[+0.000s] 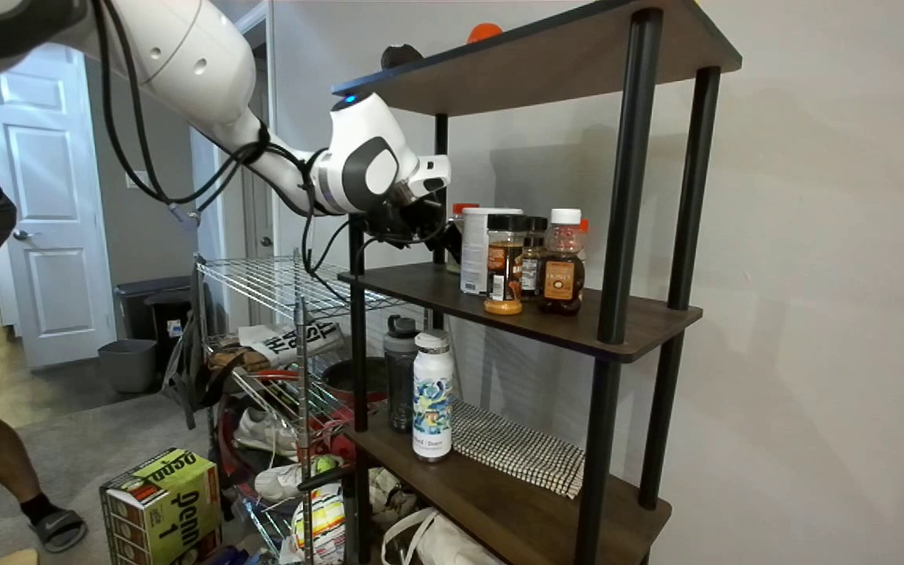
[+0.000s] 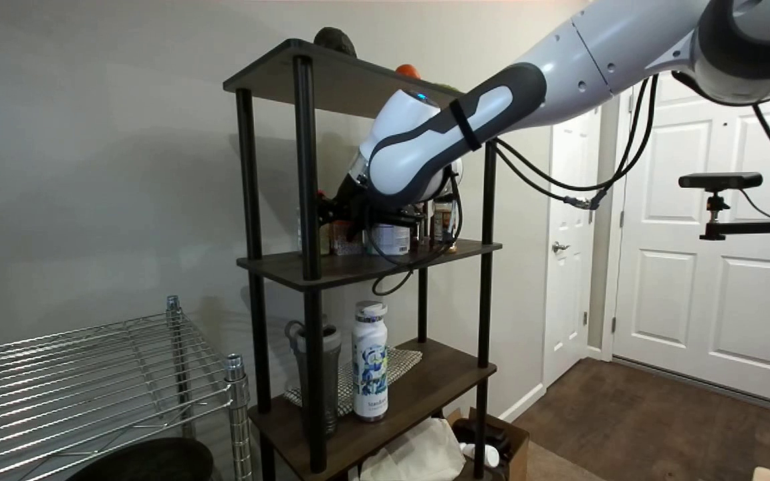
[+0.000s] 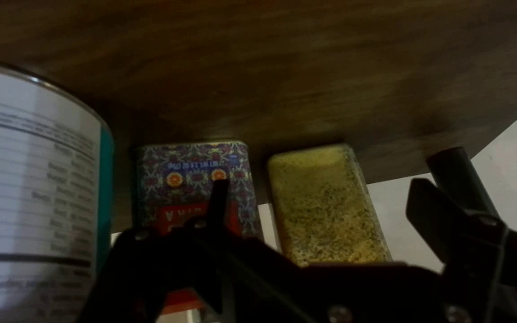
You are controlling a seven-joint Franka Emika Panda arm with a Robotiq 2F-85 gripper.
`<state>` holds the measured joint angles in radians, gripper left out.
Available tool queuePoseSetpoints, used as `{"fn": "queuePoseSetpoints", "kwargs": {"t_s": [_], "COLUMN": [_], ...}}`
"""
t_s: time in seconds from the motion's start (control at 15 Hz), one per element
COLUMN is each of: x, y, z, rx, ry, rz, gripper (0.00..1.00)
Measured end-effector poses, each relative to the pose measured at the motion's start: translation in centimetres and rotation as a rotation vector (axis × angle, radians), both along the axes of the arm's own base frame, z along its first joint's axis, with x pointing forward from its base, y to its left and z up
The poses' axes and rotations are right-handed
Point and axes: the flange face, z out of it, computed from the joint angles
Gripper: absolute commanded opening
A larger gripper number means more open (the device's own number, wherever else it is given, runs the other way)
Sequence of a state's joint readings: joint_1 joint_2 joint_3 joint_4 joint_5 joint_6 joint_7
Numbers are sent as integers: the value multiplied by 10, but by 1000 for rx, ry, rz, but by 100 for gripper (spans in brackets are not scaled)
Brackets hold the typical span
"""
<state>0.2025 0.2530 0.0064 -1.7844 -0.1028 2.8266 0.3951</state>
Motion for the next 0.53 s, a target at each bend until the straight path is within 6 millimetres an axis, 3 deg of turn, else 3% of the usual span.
{"fn": "queuePoseSetpoints", "kwargs": {"t_s": [0.53], "x": [1], "y": [2], "z": [-4], "rx": [-12], "ry": [3], "rz": [6], "gripper": [100]}}
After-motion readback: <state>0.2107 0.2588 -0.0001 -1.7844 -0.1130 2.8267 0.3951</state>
